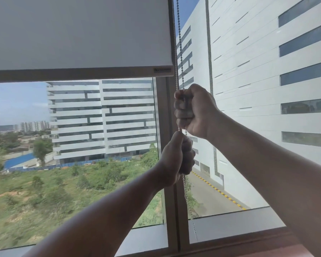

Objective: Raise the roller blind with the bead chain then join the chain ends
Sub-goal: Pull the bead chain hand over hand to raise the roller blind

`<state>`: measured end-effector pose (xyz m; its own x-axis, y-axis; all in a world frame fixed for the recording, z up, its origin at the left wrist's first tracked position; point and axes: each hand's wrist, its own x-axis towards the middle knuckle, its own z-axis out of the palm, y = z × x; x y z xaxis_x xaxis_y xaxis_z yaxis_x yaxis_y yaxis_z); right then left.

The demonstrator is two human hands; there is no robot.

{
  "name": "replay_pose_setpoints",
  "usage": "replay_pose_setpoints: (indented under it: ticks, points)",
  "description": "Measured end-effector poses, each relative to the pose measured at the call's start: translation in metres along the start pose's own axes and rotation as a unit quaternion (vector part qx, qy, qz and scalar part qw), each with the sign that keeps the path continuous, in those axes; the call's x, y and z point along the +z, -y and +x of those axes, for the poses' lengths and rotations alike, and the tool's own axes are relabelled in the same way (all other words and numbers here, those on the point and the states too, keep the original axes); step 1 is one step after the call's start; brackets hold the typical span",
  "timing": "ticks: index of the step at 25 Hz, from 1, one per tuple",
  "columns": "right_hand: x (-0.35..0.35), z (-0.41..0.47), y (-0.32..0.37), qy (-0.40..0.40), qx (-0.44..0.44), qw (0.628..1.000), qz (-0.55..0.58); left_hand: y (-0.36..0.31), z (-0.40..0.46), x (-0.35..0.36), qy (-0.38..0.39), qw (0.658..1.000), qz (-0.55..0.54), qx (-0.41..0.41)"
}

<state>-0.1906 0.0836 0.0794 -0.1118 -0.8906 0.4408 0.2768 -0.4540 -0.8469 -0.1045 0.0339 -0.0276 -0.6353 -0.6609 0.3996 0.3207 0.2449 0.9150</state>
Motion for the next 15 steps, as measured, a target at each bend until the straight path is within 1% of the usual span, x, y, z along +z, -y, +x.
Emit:
replay_pose_setpoints:
  ticks: [4, 7, 11, 15]
  points:
    - [0.0, -0.001, -0.006, 0.001, -0.015, 1.0, 0.025, 0.001, -0.001, -0.001, 0.005, 1.0, -0.012, -0.003]
    - [-0.004, -0.002, -0.015, -0.003, -0.012, 1.0, 0.006, 0.009, -0.004, -0.002, 0.005, 1.0, -0.006, -0.014]
    - [-0.018, -0.01, -0.047, -0.017, 0.013, 1.0, -0.018, 0.038, -0.017, -0.003, 0.004, 0.998, 0.02, -0.067]
    - [-0.028, -0.023, -0.079, -0.041, 0.041, 0.996, -0.066, 0.062, -0.031, -0.011, 0.009, 0.992, 0.04, -0.122]
